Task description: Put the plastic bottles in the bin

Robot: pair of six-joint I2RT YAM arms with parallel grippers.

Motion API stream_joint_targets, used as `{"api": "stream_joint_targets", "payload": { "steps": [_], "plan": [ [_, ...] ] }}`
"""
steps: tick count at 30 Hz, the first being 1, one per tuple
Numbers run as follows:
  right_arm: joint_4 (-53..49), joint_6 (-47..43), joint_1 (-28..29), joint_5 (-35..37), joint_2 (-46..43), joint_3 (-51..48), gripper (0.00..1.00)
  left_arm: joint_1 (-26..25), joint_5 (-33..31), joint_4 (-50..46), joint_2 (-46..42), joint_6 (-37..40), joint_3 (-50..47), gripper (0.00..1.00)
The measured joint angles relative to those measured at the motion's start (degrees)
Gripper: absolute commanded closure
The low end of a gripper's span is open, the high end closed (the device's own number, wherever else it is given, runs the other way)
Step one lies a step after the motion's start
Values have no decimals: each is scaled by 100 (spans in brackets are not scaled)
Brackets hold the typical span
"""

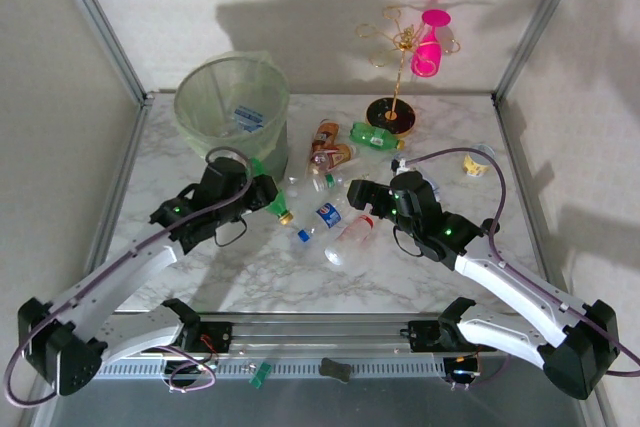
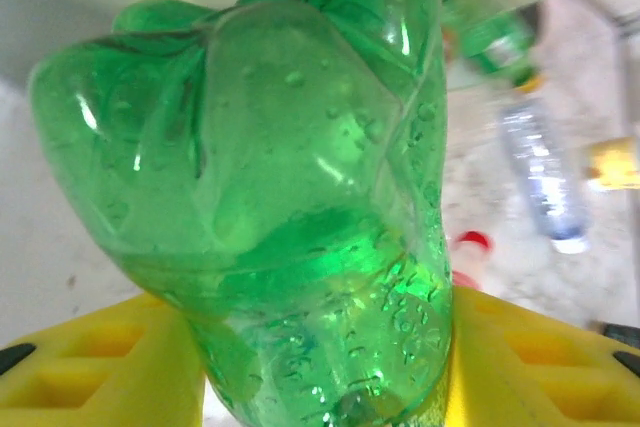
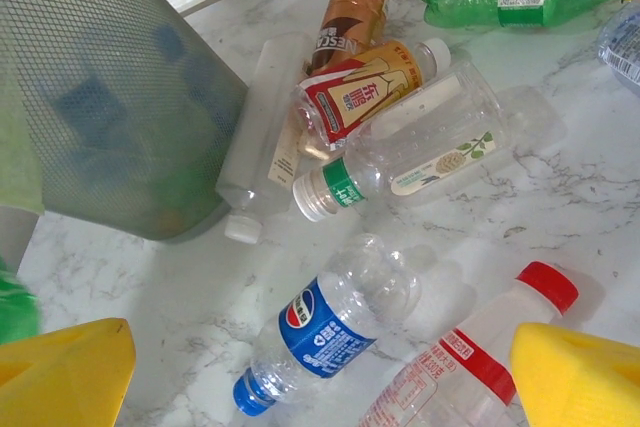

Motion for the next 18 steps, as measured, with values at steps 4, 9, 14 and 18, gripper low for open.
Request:
{"api": "stream_joint_targets", "payload": {
  "steps": [4, 9, 14, 18],
  "plan": [
    [2, -2, 0, -4, 0, 31, 3, 0, 57, 177, -337, 505, 505, 54],
    [2, 0, 0, -4, 0, 31, 3, 0, -4, 367, -400, 994, 1049, 55],
    [2, 2, 0, -4, 0, 31, 4, 0, -107, 522, -275, 1287, 1585, 53],
    [2, 2, 0, -4, 0, 31, 4, 50, -586, 656, 13, 1414, 2135, 54]
  ]
}}
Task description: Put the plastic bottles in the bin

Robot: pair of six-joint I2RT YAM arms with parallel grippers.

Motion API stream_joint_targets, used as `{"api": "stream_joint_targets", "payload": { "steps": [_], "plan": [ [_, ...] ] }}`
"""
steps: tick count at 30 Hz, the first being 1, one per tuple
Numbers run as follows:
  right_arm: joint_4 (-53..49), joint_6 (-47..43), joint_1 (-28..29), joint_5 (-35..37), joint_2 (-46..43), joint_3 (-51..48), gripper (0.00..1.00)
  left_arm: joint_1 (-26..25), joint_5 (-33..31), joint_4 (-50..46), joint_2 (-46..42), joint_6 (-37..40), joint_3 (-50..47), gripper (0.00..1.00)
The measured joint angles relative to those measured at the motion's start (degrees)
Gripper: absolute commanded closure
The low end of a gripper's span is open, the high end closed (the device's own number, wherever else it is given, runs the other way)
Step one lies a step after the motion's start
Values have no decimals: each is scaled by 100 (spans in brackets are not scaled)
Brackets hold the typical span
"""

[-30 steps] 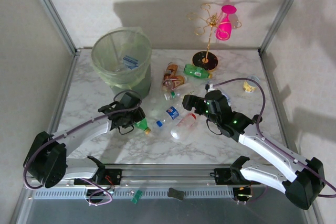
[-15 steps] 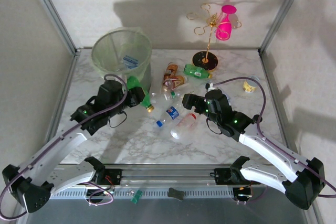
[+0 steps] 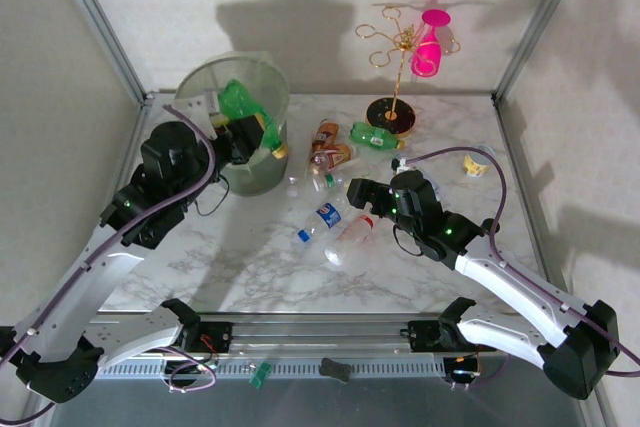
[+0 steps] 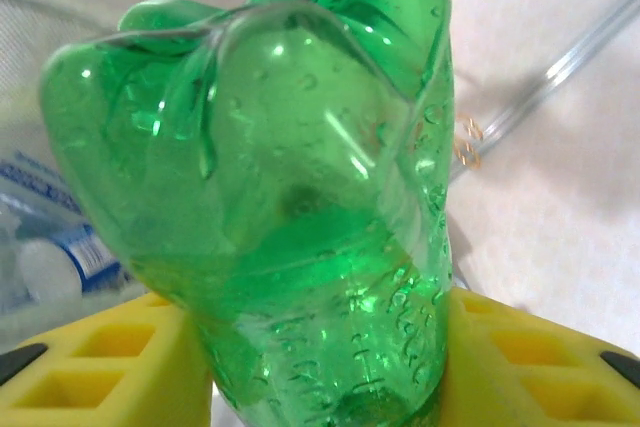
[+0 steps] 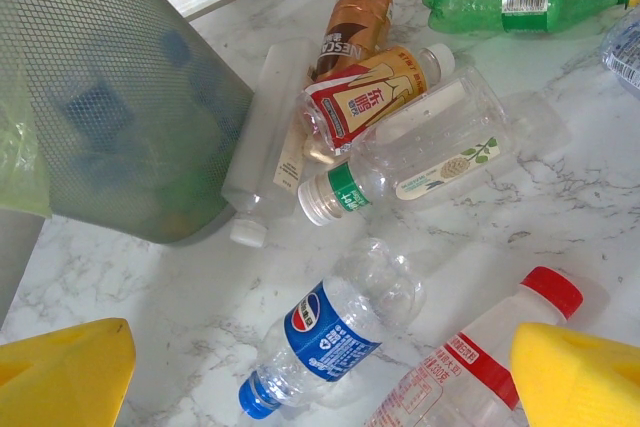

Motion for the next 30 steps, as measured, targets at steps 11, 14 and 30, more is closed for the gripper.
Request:
{"api": "stream_joint_targets", "payload": {
  "steps": [11, 14, 30],
  "plan": [
    [0, 0, 0, 2, -9, -2, 3, 857, -1255, 212, 977, -452, 348, 54],
    [-2, -2, 0, 11, -11, -2, 3, 881, -1408, 201, 1373, -584, 538, 53],
    [0, -2, 0, 13, 63, -2, 3, 881, -1370, 22, 2118, -752, 461, 25]
  ]
}}
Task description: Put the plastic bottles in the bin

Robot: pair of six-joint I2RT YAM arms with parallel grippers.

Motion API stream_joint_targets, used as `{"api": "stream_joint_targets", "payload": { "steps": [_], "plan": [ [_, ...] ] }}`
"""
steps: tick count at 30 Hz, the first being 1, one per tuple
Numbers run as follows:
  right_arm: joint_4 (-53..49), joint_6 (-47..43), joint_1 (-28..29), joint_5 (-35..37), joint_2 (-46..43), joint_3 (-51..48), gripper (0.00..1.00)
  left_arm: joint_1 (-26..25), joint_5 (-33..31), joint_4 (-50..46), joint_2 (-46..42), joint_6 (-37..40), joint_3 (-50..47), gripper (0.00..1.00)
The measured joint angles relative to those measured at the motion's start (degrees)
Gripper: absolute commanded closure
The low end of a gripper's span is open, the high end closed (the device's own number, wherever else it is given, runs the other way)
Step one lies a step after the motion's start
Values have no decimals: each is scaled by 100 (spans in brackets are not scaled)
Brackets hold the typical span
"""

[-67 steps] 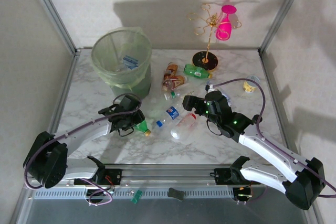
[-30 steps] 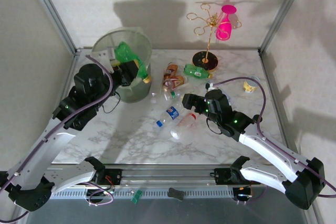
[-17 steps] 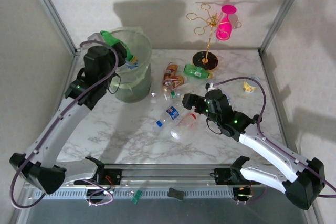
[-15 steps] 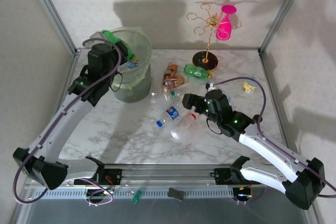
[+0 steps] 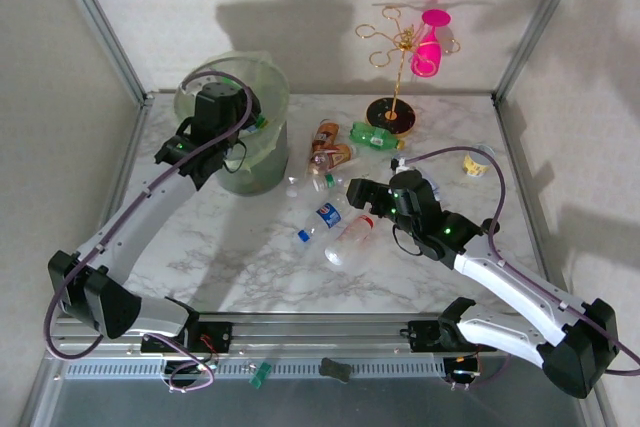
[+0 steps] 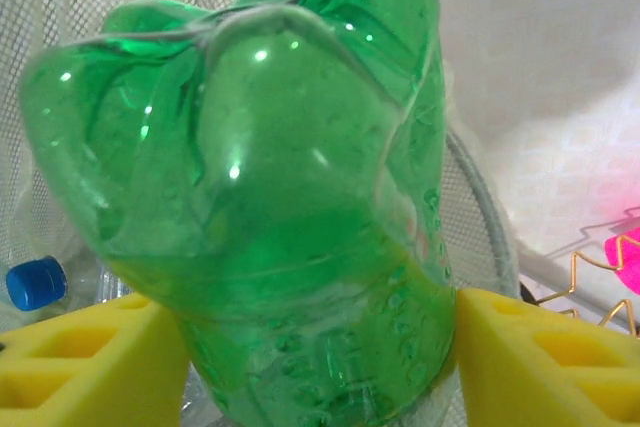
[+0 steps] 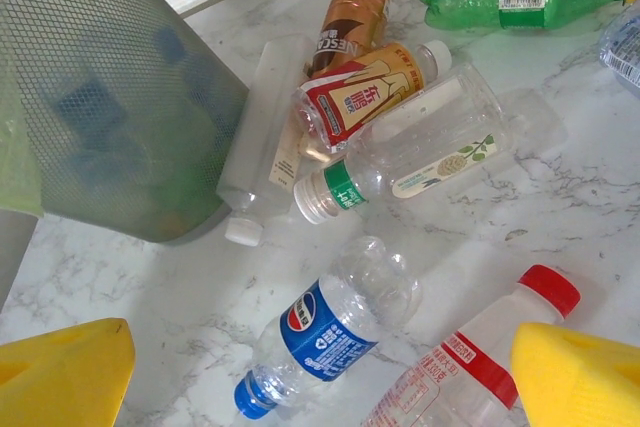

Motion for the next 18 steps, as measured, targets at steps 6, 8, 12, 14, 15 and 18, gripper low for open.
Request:
{"api": "stream_joint_targets", "payload": {
  "steps": [6, 8, 12, 14, 15, 18],
  "plan": [
    [0, 2, 0, -9, 11, 0, 4, 0, 17, 33, 50, 20, -42, 10],
    [0, 0, 0, -9, 11, 0, 4, 0, 20, 11, -2, 15, -42, 8],
    [0, 0, 0, -9, 9, 0, 4, 0, 33, -61, -197, 20, -42, 8],
    [0, 0, 0, -9, 11, 2, 4, 0, 131, -81, -334, 22, -42, 8],
    [0, 0, 0, -9, 9, 2, 4, 0, 219, -76, -422, 26, -42, 8],
    [-2, 0, 0, -9, 11, 2, 4, -2, 625, 20, -745, 90, -140, 10]
  ]
}}
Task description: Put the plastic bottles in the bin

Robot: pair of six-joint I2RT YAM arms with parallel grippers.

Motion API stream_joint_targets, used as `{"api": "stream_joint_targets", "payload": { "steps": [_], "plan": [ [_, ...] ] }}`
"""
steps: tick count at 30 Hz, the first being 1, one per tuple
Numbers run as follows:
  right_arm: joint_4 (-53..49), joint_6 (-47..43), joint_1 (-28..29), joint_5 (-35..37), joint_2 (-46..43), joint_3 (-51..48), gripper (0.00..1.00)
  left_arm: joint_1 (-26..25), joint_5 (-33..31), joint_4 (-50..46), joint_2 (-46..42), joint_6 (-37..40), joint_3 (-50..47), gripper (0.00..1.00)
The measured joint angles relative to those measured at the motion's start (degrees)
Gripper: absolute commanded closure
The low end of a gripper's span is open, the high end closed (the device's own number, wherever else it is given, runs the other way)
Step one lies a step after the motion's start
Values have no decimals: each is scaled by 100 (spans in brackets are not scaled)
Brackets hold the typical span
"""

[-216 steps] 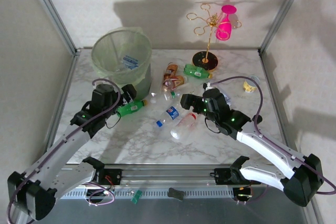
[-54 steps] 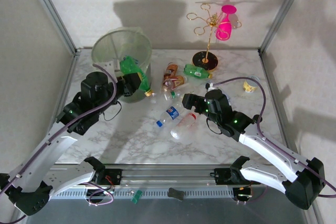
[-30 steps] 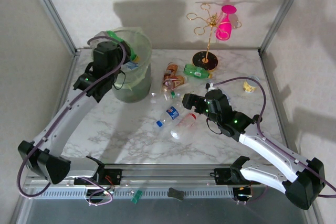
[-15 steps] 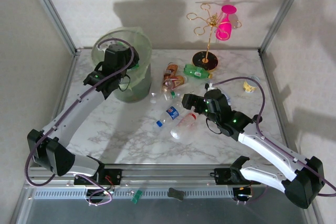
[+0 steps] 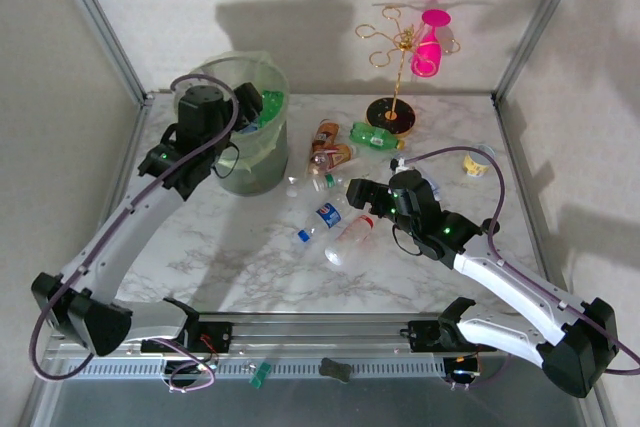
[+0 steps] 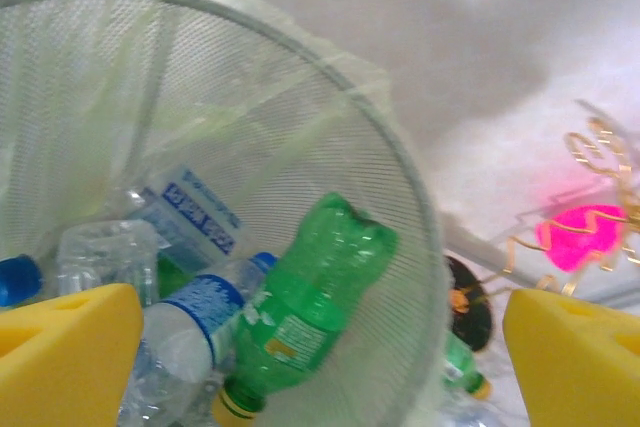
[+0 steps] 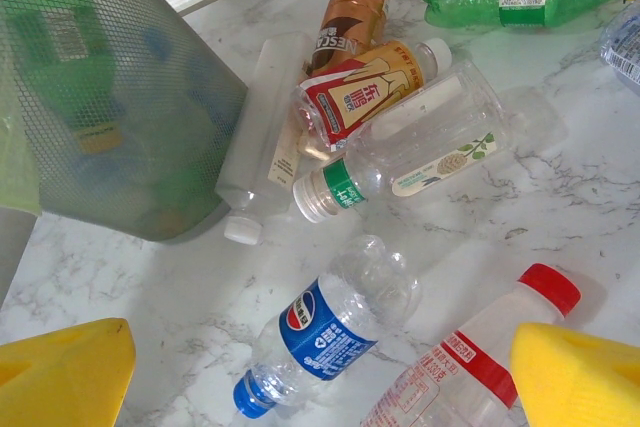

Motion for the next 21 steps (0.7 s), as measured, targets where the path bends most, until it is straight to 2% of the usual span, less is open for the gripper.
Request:
{"api": "stream_joint_targets", "payload": {
  "steps": [3, 8, 11, 17, 21],
  "plan": [
    [-4, -4, 0, 2, 7, 17, 4, -61, 492, 136, -402, 146, -256, 10],
    [-4, -20, 0, 0, 92, 129, 4, -225, 1764, 597, -1121, 413, -999, 10],
    [-4, -20, 0, 2, 138, 199, 4, -304, 2234, 837, -1604, 551, -1534, 9],
    [-4, -20, 0, -7, 367, 356, 4, -457, 2396, 1390, -2581, 715, -2697, 9],
    [-22, -20, 0, -7, 448, 404, 4, -605, 2269, 1478, -2721, 925, -3099, 9]
  ]
}}
